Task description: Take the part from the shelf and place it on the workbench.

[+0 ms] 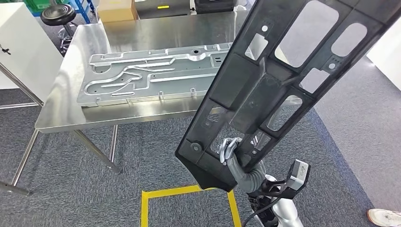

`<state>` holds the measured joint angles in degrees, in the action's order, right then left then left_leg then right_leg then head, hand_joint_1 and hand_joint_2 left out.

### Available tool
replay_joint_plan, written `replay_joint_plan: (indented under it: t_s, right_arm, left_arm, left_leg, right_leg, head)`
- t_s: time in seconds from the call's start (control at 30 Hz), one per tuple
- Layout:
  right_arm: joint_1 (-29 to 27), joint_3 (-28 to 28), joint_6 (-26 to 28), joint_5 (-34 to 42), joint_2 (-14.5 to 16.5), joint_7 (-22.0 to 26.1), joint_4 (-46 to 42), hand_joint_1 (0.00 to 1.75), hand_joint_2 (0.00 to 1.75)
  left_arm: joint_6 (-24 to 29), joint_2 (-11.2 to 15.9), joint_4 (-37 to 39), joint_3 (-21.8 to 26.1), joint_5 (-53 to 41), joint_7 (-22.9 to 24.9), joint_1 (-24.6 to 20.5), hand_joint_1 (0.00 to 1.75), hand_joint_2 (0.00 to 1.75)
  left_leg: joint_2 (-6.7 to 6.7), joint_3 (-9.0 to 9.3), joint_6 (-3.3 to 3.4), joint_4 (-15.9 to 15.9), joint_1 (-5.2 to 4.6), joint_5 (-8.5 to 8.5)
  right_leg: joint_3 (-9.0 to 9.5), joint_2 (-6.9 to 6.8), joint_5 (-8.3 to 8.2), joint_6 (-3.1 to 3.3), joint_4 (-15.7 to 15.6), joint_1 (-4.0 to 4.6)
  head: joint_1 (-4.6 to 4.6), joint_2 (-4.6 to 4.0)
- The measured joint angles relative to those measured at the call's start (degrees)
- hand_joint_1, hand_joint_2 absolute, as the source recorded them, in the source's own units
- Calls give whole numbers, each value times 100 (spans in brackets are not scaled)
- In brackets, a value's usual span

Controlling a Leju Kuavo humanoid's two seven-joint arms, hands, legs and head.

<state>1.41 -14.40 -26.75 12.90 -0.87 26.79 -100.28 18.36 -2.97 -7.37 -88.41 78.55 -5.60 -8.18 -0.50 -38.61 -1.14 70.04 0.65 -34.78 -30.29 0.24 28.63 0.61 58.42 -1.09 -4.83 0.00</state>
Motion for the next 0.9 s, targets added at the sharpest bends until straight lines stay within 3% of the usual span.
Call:
replay_joint_plan:
  t_s: [0.1,0.13,0.17,0.23,0.3,0.37,0.4,0.43,0.47,0.5,0.57,0.6,0.67,0.77,0.83,0.9]
  right_arm:
    - [15,0,13,-72,-1,-34,9,175,175]
    - [30,1,21,-101,-2,-46,14,175,175]
    - [53,4,29,-129,-6,-63,16,175,175]
    - [126,23,61,-186,-22,-121,14,175,175]
    - [233,65,93,-219,-49,-184,16,175,175]
    - [313,118,103,-236,-84,-216,30,175,175]
    - [337,140,111,-251,-104,-230,42,175,175]
    - [365,157,133,-281,-126,-254,58,175,175]
    - [422,176,167,-325,-161,-290,81,175,175]
    - [533,204,218,-379,-216,-342,120,175,175]
    - [966,311,363,-574,-394,-475,278,175,175]
    - [1285,388,458,-737,-509,-551,405,175,175]
    - [2093,556,658,-1200,-798,-691,819,175,175]
    - [3413,698,886,-1882,-1200,-759,1612,175,175]
    - [4177,706,1092,-2416,-1371,-742,2117,175,175]
    - [4845,624,1327,-3012,-1517,-738,2644,175,175]
  left_arm:
    - [1,1,0,0,3,21,37,0,175]
    - [2,1,0,0,7,30,45,0,175]
    - [2,-2,0,0,10,39,45,0,175]
    - [3,-18,-1,0,14,56,31,0,175]
    - [7,-43,-2,0,16,76,24,0,175]
    - [10,-58,-2,0,19,93,27,0,175]
    - [11,-63,-2,0,20,99,33,0,175]
    - [10,-67,-2,0,20,103,42,0,175]
    - [7,-69,-2,-1,17,107,49,0,175]
    - [2,-76,-2,-3,11,108,53,0,175]
    - [-18,-95,-2,-10,-20,100,45,0,175]
    - [-33,-107,-2,-15,-39,88,33,0,175]
    - [-81,-122,-2,-22,-72,42,9,0,175]
    - [-194,-127,-2,-23,-62,-52,-27,0,175]
    - [-315,-127,-2,-22,-15,-140,-41,0,175]
    - [-449,-127,-2,-22,17,-230,-42,0,175]
  left_leg:
    - [-1,61,75,-876,-37,1034]
    - [-3,66,95,-981,-53,1216]
    - [-4,70,108,-1001,-67,1239]
    - [-4,127,162,-1041,-45,1215]
    - [0,194,224,-1109,-20,1189]
    - [1,242,272,-1122,-31,1134]
    - [-4,269,284,-1122,-36,1102]
    - [-11,303,289,-1122,-42,1067]
    - [-20,347,289,-1122,-46,1033]
    - [-28,397,284,-1122,-52,999]
    - [-34,472,264,-1116,-75,939]
    - [-31,482,250,-1111,-88,921]
    - [-22,463,213,-1105,-106,912]
    - [-7,404,141,-1004,-116,844]
    - [0,157,83,-497,-94,589]
    - [4,-248,30,252,-51,323]
  right_leg:
    - [212,27,203,-66,25,21]
    - [243,40,256,-102,25,28]
    - [273,44,295,-139,13,35]
    - [312,40,367,-209,-9,28]
    - [166,21,539,-258,301,22]
    - [-285,9,798,-290,1030,21]
    - [-531,9,858,-302,1367,20]
    - [-709,8,814,-308,1544,20]
    - [-789,8,649,-305,1508,20]
    - [-765,8,381,-291,1256,22]
    - [-583,11,-147,-233,520,42]
    - [-513,10,-291,-204,255,58]
    - [-490,18,-331,-159,94,86]
    - [-465,4,-362,-91,3,35]
    - [-419,-25,-372,-54,-45,8]
    - [-404,-36,-355,-41,-43,5]
  head:
    - [1,0]
    - [1,0]
    - [1,0]
    - [1,0]
    - [1,0]
    - [1,0]
    - [1,0]
    - [1,0]
    - [1,0]
    - [2,0]
    - [2,0]
    - [2,0]
    - [2,0]
    - [2,0]
    - [1,0]
    - [0,0]
